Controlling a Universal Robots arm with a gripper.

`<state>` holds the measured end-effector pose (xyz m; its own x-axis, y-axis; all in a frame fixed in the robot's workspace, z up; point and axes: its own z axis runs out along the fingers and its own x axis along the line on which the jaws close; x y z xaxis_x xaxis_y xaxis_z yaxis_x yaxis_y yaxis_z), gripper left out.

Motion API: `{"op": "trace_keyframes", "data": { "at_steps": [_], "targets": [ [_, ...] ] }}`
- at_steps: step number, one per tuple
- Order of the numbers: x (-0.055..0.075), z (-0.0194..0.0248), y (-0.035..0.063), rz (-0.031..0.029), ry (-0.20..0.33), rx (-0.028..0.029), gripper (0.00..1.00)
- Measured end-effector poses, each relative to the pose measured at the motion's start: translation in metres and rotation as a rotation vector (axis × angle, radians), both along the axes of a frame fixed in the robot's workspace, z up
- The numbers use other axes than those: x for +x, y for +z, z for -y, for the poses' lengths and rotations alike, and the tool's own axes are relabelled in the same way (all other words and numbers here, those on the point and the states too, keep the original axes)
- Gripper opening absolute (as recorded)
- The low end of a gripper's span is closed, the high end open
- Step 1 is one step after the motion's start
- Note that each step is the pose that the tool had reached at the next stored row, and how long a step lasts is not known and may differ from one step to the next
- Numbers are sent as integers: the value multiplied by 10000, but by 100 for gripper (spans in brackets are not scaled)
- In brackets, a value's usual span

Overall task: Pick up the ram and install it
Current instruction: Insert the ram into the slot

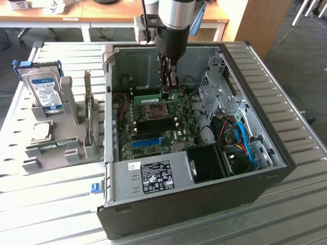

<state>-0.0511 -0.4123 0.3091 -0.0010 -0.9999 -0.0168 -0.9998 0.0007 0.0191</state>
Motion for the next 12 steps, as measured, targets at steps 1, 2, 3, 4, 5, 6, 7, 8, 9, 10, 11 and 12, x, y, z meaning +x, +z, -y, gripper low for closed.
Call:
{"op": "trace_keyframes", "data": {
  "at_steps": [1, 2, 3, 4, 5, 6, 7, 8, 9, 10, 11, 12],
  "targets": [
    [0, 0, -17, -1, 0, -1, 12],
    [0, 0, -35, -1, 0, -1, 12],
    [0, 0, -53, -1, 0, -2, 12],
    [0, 0, -71, -1, 0, -2, 12],
    [0, 0, -89, 0, -1, -1, 12],
    [0, 0, -108, -1, 0, -1, 12],
    [0, 0, -126, -1, 0, -1, 12],
    [0, 0, -144, -2, 0, -1, 12],
    [0, 0, -163, 0, 0, 0, 12],
    [0, 0, -181, 0, 0, -1, 12],
    [0, 0, -198, -1, -1, -1, 12],
    [0, 0, -216, -1, 0, -1, 12]
  ]
}}
